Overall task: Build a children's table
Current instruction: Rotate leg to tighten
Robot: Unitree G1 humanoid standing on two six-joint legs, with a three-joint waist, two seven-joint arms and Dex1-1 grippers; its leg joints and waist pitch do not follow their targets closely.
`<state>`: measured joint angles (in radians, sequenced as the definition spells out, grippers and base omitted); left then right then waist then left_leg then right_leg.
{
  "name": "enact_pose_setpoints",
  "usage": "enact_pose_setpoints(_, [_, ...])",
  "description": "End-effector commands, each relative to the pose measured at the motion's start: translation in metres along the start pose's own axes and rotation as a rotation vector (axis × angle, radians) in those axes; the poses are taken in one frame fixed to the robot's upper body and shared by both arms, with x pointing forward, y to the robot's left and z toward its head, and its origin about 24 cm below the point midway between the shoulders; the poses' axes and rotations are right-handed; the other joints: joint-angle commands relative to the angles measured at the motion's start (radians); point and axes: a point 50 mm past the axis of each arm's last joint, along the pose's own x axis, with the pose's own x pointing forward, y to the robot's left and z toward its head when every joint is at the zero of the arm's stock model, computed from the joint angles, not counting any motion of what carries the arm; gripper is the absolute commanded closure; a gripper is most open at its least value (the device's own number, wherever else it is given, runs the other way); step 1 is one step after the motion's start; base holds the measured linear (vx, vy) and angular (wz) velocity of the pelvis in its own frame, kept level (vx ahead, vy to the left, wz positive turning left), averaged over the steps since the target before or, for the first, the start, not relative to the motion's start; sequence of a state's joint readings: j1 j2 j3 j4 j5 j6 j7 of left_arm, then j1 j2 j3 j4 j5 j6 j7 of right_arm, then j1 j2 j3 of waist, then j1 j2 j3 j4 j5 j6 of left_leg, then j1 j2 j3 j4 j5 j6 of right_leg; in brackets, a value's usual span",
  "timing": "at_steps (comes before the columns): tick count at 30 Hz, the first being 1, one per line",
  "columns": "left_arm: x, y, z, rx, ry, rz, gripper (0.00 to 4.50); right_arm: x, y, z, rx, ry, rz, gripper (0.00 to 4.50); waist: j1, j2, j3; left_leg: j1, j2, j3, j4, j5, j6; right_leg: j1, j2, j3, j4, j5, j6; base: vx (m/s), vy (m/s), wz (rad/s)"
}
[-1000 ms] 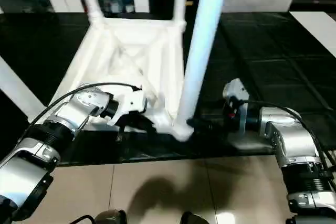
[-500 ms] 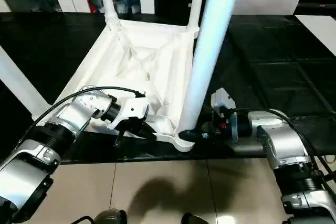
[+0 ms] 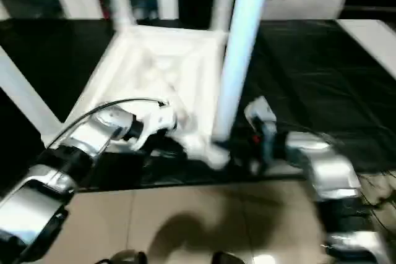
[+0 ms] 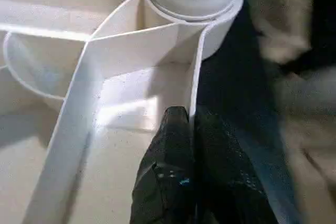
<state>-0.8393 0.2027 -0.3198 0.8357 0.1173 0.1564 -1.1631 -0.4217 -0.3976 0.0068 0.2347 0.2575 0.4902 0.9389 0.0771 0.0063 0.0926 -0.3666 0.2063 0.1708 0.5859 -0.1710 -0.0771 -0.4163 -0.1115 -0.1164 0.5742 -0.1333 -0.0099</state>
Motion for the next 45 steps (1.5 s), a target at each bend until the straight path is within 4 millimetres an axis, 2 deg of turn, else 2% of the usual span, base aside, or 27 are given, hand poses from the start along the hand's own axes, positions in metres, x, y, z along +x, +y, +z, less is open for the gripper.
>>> enact_pose_setpoints(1, [0.022, -0.005, 0.014, -0.052, -0.058, 0.031, 4.50, 0.017, -0.002, -0.001, 0.037, 0.022, -0.137, 2.50, -0.006, -0.023, -0.061, 0.000, -0.002, -0.008, -0.066, -0.305, 0.004, 0.057, -0.041, 0.015, -0.112, -0.705, -0.044, -0.062, 0.018, -0.15])
enact_pose_setpoints(2, [0.027, -0.003, 0.018, -0.084, -0.070, 0.088, 4.50, 0.023, -0.006, -0.002, 0.051, 0.026, -0.239, 2.50, -0.027, -0.016, -0.062, 0.005, -0.003, -0.013, -0.063, -0.335, 0.002, 0.054, -0.042, 0.004, -0.130, -0.723, -0.013, 0.000, 0.000, 0.00])
enact_pose_setpoints(3, [0.030, -0.001, 0.022, -0.107, -0.085, 0.131, 4.50, 0.027, -0.007, -0.003, 0.069, 0.022, -0.297, 2.50, -0.035, -0.014, -0.063, 0.006, -0.002, -0.015, -0.064, -0.343, 0.008, 0.056, -0.040, -0.001, -0.132, -0.707, -0.016, 0.000, 0.000, 0.00])
enact_pose_setpoints(4, [0.030, -0.001, 0.022, -0.107, -0.085, 0.131, 4.50, 0.027, -0.007, -0.003, 0.069, 0.022, -0.297, 2.50, -0.047, -0.013, -0.066, 0.001, 0.000, -0.019, -0.067, -0.355, 0.015, 0.062, -0.038, -0.008, -0.134, -0.673, -0.018, 0.000, 0.000, 0.00])
enact_pose_setpoints(6, [0.033, 0.000, 0.026, -0.120, -0.102, 0.167, 4.50, 0.031, -0.008, -0.003, 0.088, 0.007, -0.342, 2.50, -0.057, -0.007, -0.066, 0.001, 0.006, -0.024, -0.073, -0.382, 0.032, 0.068, -0.039, -0.016, -0.139, -0.633, -0.023, 0.000, 0.000, 0.00])
enact_pose_setpoints(8, [0.038, -0.001, 0.031, -0.131, -0.126, 0.195, 4.50, 0.037, -0.007, -0.003, 0.113, -0.013, -0.372, 1.98, -0.065, 0.000, -0.062, 0.014, 0.014, -0.026, -0.078, -0.428, 0.042, 0.062, -0.040, -0.021, -0.145, -0.588, -0.048, 0.000, 0.000, 0.00])
enact_pose_setpoints(9, [0.042, -0.002, 0.036, -0.127, -0.143, 0.206, 4.50, 0.041, -0.006, -0.002, 0.122, -0.034, -0.396, 1.83, -0.070, -0.004, -0.063, 0.014, 0.014, -0.028, -0.078, -0.442, 0.039, 0.062, -0.040, -0.020, -0.142, -0.563, -0.062, 0.000, 0.000, 0.00])
enact_pose_setpoints(10, [0.044, -0.003, 0.039, -0.110, -0.151, 0.209, 4.50, 0.045, -0.004, 0.001, 0.136, -0.063, -0.394, 1.74, -0.075, -0.013, -0.069, 0.016, 0.013, -0.025, -0.076, -0.442, 0.041, 0.062, -0.042, -0.017, -0.139, -0.554, -0.075, 0.000, 0.000, 0.00])
enact_pose_setpoints(12, [0.045, -0.004, 0.041, -0.096, -0.153, 0.209, 4.50, 0.047, -0.003, 0.002, 0.138, -0.081, -0.388, 1.57, -0.073, -0.010, -0.070, 0.009, 0.013, -0.024, -0.078, -0.413, 0.050, 0.066, -0.047, -0.010, -0.132, -0.528, -0.092, 0.000, 0.000, 0.00])
enact_pose_setpoints(15, [0.043, -0.003, 0.039, -0.072, -0.143, 0.210, 4.50, 0.046, -0.002, 0.004, 0.117, -0.097, -0.383, 1.42, -0.067, -0.014, -0.074, 0.004, 0.014, -0.018, -0.080, -0.355, 0.062, 0.067, -0.049, 0.005, -0.116, -0.454, -0.130, 0.000, 0.000, 0.00])
enact_pose_setpoints(16, [0.037, -0.002, 0.033, -0.001, -0.115, 0.195, 4.50, 0.037, -0.003, 0.005, 0.038, -0.106, -0.392, 1.24, -0.062, -0.019, -0.072, 0.002, 0.011, -0.015, -0.079, -0.337, 0.068, 0.066, -0.049, 0.008, -0.114, -0.450, -0.133, 0.000, 0.000, 0.00])
enact_pose_setpoints(17, [0.035, -0.001, 0.031, 0.017, -0.102, 0.193, 4.50, 0.033, -0.004, 0.005, 0.012, -0.109, -0.397, 1.24, -0.057, -0.018, -0.076, 0.005, 0.012, -0.010, -0.076, -0.308, 0.075, 0.065, -0.052, 0.016, -0.109, -0.426, -0.140, 0.000, 0.000, 0.00])
enact_pose_setpoints(19, [0.031, 0.001, 0.027, 0.053, -0.082, 0.193, 4.50, 0.026, -0.004, 0.004, 0.023, -0.118, -0.377, 1.01, -0.052, -0.020, -0.079, -0.002, 0.012, -0.007, -0.075, -0.259, 0.090, 0.069, -0.050, 0.019, -0.097, -0.372, -0.162, 0.000, 0.000, 0.00])
enact_pose_setpoints(22, [0.021, 0.008, 0.023, 0.124, -0.057, 0.223, 4.50, 0.012, -0.005, 0.000, -0.002, -0.092, -0.417, 0.79, -0.034, -0.025, -0.079, 0.003, 0.011, 0.002, -0.070, -0.230, 0.107, 0.063, -0.047, 0.027, -0.092, -0.373, -0.162, 0.000, 0.000, 0.00])
enact_pose_setpoints(27, [0.008, 0.020, 0.025, 0.194, -0.060, 0.322, 4.50, -0.005, -0.005, 0.000, 0.009, -0.146, -0.490, 0.35, -0.018, -0.024, -0.082, -0.005, 0.007, 0.003, -0.067, -0.177, 0.099, 0.065, -0.042, 0.030, -0.083, -0.367, -0.133, 0.017, -0.036, 0.02])
enact_pose_setpoints(28, [0.006, 0.022, 0.025, 0.206, -0.058, 0.334, 4.07, -0.007, -0.003, -0.001, 0.001, -0.150, -0.488, 0.12, -0.014, -0.017, -0.085, -0.010, 0.009, -0.001, -0.069, -0.154, 0.092, 0.071, -0.042, 0.032, -0.074, -0.335, -0.137, 0.000, 0.000, 0.00])
enact_pose_setpoints(29, [0.006, 0.022, 0.025, 0.206, -0.058, 0.334, 3.97, -0.007, -0.003, -0.001, 0.001, -0.150, -0.488, 0.09, -0.017, -0.021, -0.086, -0.009, 0.010, 0.000, -0.068, -0.148, 0.094, 0.067, -0.038, 0.032, -0.074, -0.308, -0.142, 0.000, 0.000, 0.00])
enact_pose_setpoints(33, [-0.001, 0.022, 0.026, 0.203, -0.115, 0.341, 3.83, -0.017, 0.007, 0.001, -0.009, -0.210, -0.461, 0.00, -0.014, -0.016, -0.091, -0.013, 0.010, 0.002, -0.064, -0.109, 0.118, 0.069, -0.034, 0.038, -0.058, -0.183, -0.188, 0.000, 0.000, 0.00])
enact_pose_setpoints(34, [-0.003, 0.022, 0.028, 0.168, -0.164, 0.342, 3.61, -0.018, 0.011, 0.002, -0.007, -0.221, -0.437, 0.00, -0.014, -0.014, -0.090, -0.014, 0.010, 0.002, -0.063, -0.113, 0.127, 0.070, -0.036, 0.037, -0.058, -0.177, -0.202, 0.000, 0.000, 0.00])
enact_pose_setpoints(35, [-0.005, 0.021, 0.029, 0.141, -0.206, 0.350, 3.56, -0.018, 0.015, 0.004, 0.001, -0.229, -0.412, 0.00, -0.014, -0.013, -0.089, -0.011, 0.011, 0.004, -0.064, -0.127, 0.129, 0.065, -0.035, 0.036, -0.062, -0.198, -0.212, 0.000, 0.000, 0.00])
enact_pose_setpoints(36, [-0.006, 0.021, 0.028, 0.108, -0.245, 0.362, 3.54, -0.018, 0.019, 0.006, -0.001, -0.240, -0.386, 0.00, -0.012, -0.007, -0.087, -0.010, 0.012, 0.005, -0.063, -0.134, 0.130, 0.063, -0.034, 0.037, -0.063, -0.204, -0.216, 0.000, 0.000, 0.00])
enact_pose_setpoints(40, [-0.008, 0.012, 0.021, -0.034, -0.389, 0.433, 3.18, -0.013, 0.032, 0.004, -0.016, -0.202, -0.294, 0.00, -0.012, -0.011, -0.080, -0.009, 0.017, 0.006, -0.067, -0.185, 0.116, 0.062, -0.035, 0.038, -0.067, -0.263, -0.219, 0.000, 0.000, 0.00])
enact_pose_setpoints(41, [-0.008, 0.009, 0.019, -0.056, -0.395, 0.443, 3.18, -0.013, 0.033, 0.003, -0.017, -0.198, -0.287, 0.00, -0.012, -0.014, -0.078, -0.006, 0.019, 0.009, -0.068, -0.197, 0.114, 0.058, -0.034, 0.039, -0.071, -0.285, -0.213, 0.000, 0.000, 0.00])
enact_pose_setpoints(42, [-0.007, 0.007, 0.017, -0.077, -0.398, 0.460, 3.15, -0.012, 0.034, 0.003, -0.017, -0.194, -0.287, 0.00, -0.012, -0.015, -0.078, -0.006, 0.014, 0.009, -0.067, -0.208, 0.110, 0.056, -0.033, 0.038, -0.077, -0.329, -0.189, 0.000, 0.000, 0.00])
enact_pose_setpoints(43, [-0.007, -0.002, 0.013, -0.100, -0.418, 0.471, 3.06, -0.010, 0.036, 0.002, -0.009, -0.199, -0.273, 0.00, -0.011, -0.011, -0.079, -0.002, 0.015, 0.008, -0.069, -0.209, 0.102, 0.052, -0.031, 0.039, -0.079, -0.339, -0.176, 0.000, 0.000, 0.00])
enact_pose_setpoints(44, [-0.007, -0.007, 0.011, -0.113, -0.428, 0.475, 2.94, -0.009, 0.038, 0.002, -0.002, -0.202, -0.266, 0.00, -0.011, -0.017, -0.078, -0.007, 0.025, 0.002, -0.074, -0.208, 0.094, 0.059, -0.037, 0.041, -0.069, -0.326, -0.183, 0.000, 0.000, 0.00])
enact_pose_setpoints(45, [-0.008, -0.015, 0.009, -0.138, -0.447, 0.474, 2.94, -0.007, 0.040, 0.002, 0.008, -0.204, -0.244, 0.00, -0.013, -0.017, -0.073, -0.010, 0.022, 0.005, -0.075, -0.218, 0.094, 0.055, -0.034, 0.041, -0.076, -0.348, -0.176, 0.000, 0.000, 0.00])
